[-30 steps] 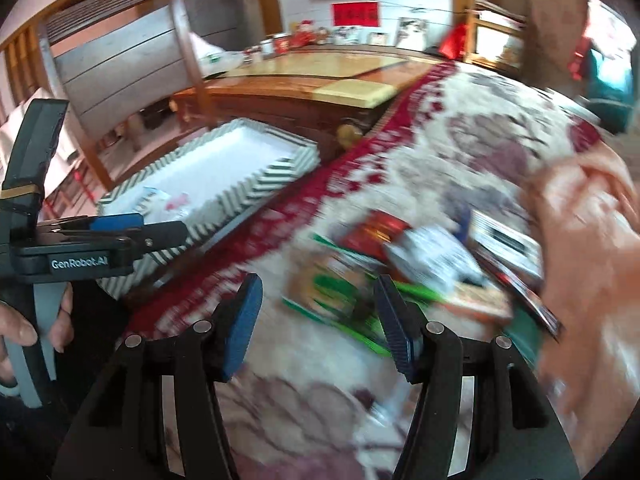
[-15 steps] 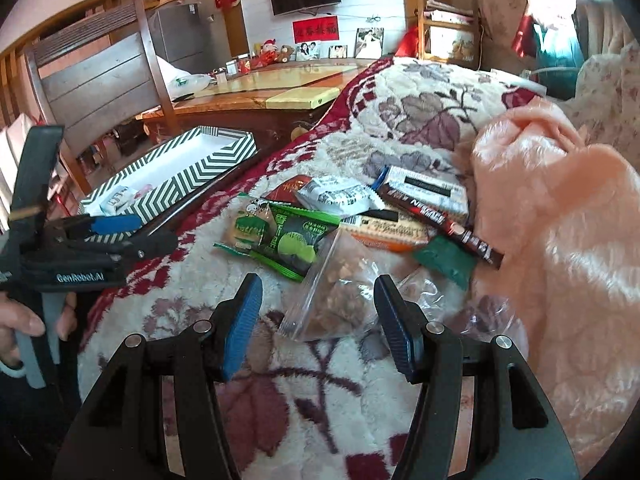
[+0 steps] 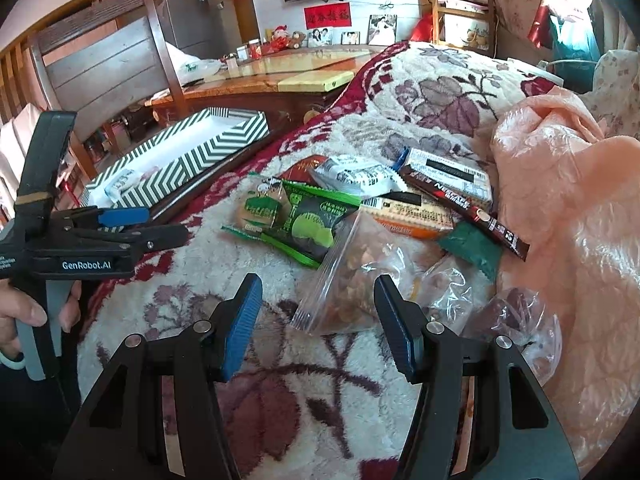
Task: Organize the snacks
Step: 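Move both grippers back over the snack pile on the bedspread, then grasp the round cookie packet with the left gripper while the right grasps the green snack packet, then carry the cookie packet and green packet over the white box with both grippers, then open both grippers to release the packets into the box and withdraw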
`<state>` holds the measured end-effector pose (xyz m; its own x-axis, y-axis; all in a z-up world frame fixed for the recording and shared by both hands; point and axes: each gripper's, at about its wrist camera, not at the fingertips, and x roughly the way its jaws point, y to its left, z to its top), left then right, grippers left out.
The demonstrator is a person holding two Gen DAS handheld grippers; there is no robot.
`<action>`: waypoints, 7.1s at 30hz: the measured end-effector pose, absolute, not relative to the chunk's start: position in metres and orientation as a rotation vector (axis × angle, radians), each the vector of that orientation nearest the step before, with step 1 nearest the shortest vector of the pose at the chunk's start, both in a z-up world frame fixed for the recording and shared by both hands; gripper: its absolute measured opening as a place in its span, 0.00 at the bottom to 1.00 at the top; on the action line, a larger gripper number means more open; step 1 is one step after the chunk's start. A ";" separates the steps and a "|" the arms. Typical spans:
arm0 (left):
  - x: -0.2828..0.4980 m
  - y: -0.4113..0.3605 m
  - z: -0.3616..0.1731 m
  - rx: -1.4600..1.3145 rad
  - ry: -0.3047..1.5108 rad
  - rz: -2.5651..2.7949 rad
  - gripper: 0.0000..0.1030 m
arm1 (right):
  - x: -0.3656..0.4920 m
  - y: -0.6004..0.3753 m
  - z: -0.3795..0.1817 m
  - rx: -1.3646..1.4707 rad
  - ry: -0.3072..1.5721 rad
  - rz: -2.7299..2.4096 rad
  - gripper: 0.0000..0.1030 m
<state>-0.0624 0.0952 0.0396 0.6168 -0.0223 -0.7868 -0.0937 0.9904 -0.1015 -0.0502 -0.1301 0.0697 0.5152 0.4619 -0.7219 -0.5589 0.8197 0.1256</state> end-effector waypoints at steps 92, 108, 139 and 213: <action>0.019 0.080 0.021 -0.236 1.046 -0.100 0.50 | -0.005 -0.108 0.057 0.100 0.993 0.582 0.63; 0.008 0.092 0.019 -0.193 1.042 -0.041 0.50 | 0.015 -0.076 0.042 -0.045 1.050 0.600 0.43; -0.027 0.109 0.060 -0.161 0.945 0.050 0.50 | -0.006 -0.056 0.091 -0.094 0.985 0.700 0.38; -0.050 0.228 0.076 -0.350 0.856 0.412 0.91 | 0.007 0.060 0.100 -0.201 0.975 0.855 0.48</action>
<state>-0.0504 0.2281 0.0760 0.5862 0.2074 -0.7831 -0.4826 0.8659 -0.1319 0.0071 0.0595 0.1001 0.2731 0.5453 -0.7925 -0.7143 0.6667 0.2126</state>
